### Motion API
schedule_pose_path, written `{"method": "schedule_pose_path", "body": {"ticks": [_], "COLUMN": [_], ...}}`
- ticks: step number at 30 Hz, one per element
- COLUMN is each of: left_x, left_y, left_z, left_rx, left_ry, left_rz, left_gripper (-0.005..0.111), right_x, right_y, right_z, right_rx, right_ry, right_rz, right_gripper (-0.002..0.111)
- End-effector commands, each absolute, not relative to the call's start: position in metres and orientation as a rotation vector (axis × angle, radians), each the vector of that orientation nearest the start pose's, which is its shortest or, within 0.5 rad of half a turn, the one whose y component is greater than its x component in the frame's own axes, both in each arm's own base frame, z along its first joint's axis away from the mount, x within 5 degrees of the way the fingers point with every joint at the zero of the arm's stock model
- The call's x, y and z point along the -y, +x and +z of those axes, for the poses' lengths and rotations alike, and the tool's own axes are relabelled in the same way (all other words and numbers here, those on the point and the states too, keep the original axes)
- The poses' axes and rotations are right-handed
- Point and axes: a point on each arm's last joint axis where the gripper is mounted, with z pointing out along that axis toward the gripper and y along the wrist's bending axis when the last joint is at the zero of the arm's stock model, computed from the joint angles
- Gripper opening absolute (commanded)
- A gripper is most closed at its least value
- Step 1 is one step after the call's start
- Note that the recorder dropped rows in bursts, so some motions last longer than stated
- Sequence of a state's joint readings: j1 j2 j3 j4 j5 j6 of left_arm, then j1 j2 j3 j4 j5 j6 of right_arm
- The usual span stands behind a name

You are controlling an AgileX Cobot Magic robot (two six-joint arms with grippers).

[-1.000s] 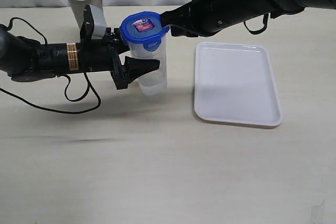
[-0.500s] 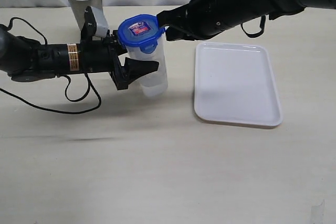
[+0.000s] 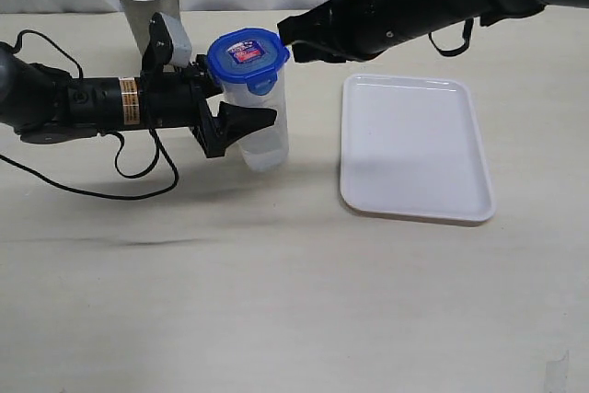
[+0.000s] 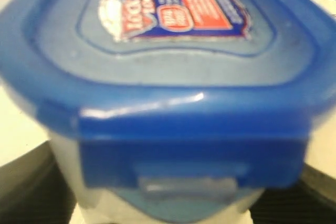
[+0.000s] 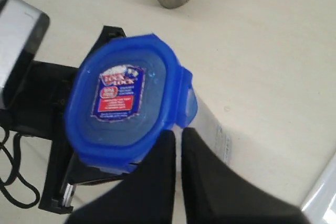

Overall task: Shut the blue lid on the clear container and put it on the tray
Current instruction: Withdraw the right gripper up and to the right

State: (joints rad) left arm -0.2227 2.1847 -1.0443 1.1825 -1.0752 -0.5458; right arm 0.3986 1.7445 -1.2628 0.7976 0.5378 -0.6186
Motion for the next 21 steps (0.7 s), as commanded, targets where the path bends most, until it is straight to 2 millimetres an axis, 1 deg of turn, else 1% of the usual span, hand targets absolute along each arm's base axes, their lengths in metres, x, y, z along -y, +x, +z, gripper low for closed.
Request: {"method": "schedule_pose_path", "body": {"ticks": [1, 4, 6, 9, 11, 14, 15, 18, 21], "left_x": [0.159, 0.159, 0.159, 0.159, 0.159, 0.159, 0.159, 0.159, 0.159], "left_y": [0.361, 0.361, 0.361, 0.361, 0.362, 0.362, 0.362, 0.362, 0.362], "left_z": [0.108, 0.108, 0.108, 0.108, 0.108, 0.108, 0.108, 0.108, 0.108], "left_rx": [-1.584, -1.584, -1.584, -1.584, -1.584, -1.588, -1.588, -1.588, -1.588], "left_ry": [1.044, 1.044, 1.044, 1.044, 1.039, 1.031, 1.031, 1.031, 1.031], "left_rz": [-0.875, -0.875, -0.875, -0.875, -0.875, -0.871, -0.871, -0.871, -0.871], "left_gripper": [0.000, 0.000, 0.000, 0.000, 0.000, 0.000, 0.000, 0.000, 0.000], "right_x": [-0.173, -0.166, -0.159, -0.144, -0.133, -0.115, -0.108, -0.089, -0.069], "right_y": [0.331, 0.320, 0.309, 0.291, 0.277, 0.249, 0.239, 0.213, 0.186], "right_z": [0.297, 0.323, 0.338, 0.352, 0.357, 0.359, 0.355, 0.341, 0.317], "right_rx": [-2.188, -2.088, -2.011, -1.918, -1.865, -1.791, -1.776, -1.734, -1.704], "right_ry": [-0.600, -0.618, -0.581, -0.515, -0.465, -0.442, -0.428, -0.361, -0.294], "right_rz": [0.631, 0.595, 0.554, 0.485, 0.441, 0.363, 0.340, 0.272, 0.200], "right_gripper": [0.004, 0.004, 0.004, 0.004, 0.004, 0.004, 0.004, 0.004, 0.004]}}
